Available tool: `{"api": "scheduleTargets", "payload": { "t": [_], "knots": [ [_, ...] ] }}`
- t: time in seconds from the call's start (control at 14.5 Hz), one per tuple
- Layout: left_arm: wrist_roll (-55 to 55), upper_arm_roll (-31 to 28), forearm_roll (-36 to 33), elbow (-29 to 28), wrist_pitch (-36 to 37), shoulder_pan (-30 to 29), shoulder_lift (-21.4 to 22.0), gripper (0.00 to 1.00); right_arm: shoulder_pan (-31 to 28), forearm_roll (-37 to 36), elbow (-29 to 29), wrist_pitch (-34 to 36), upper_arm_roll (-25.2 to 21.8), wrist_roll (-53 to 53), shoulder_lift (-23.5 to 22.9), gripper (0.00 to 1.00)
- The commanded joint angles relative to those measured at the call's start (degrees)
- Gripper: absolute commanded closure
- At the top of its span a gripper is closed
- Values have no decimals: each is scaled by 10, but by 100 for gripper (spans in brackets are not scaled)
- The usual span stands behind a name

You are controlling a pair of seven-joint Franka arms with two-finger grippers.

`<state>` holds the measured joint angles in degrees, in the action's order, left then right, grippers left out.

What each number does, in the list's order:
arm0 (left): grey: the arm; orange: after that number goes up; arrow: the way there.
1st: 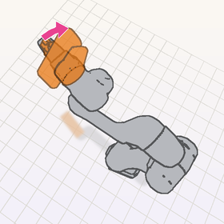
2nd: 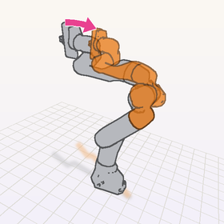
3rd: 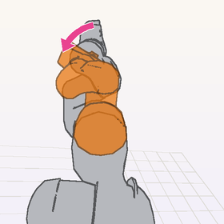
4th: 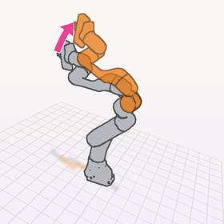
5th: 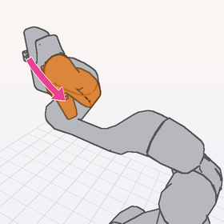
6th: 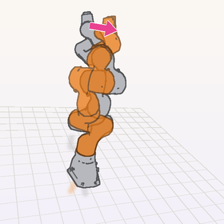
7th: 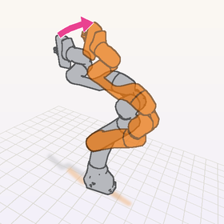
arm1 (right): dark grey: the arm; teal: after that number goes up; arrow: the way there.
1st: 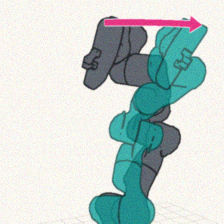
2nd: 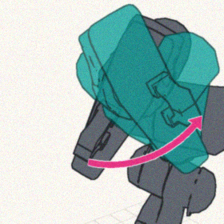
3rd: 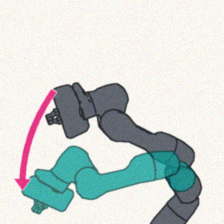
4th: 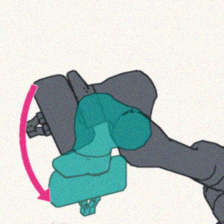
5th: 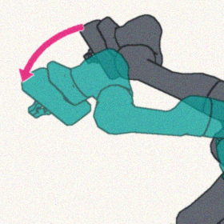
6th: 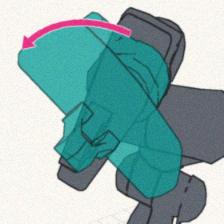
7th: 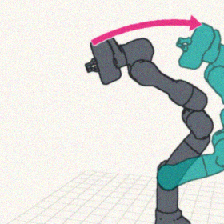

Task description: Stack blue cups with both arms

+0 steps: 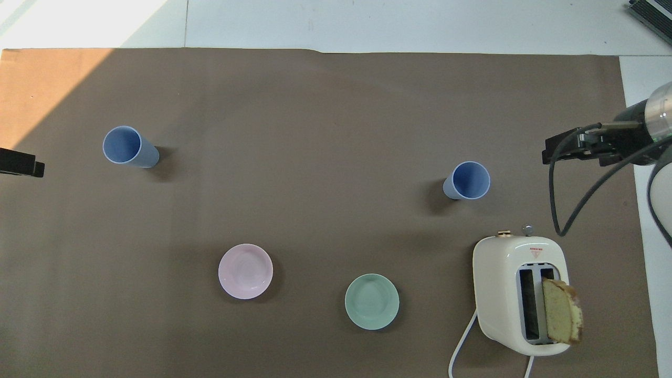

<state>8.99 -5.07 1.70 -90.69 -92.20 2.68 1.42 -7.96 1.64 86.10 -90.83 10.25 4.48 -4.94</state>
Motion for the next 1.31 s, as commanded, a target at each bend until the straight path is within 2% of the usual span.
{"api": "scheduleTargets", "payload": {
  "t": [0.0, 1.24],
  "knots": [
    [-5, 4, -6, -7, 3, -4, 11, 0, -7, 8, 13, -10, 3, 6, 11, 0],
    [1, 9, -3, -8, -4, 2, 10, 0, -7, 8, 13, -10, 3, 6, 12, 0]
  ]
}}
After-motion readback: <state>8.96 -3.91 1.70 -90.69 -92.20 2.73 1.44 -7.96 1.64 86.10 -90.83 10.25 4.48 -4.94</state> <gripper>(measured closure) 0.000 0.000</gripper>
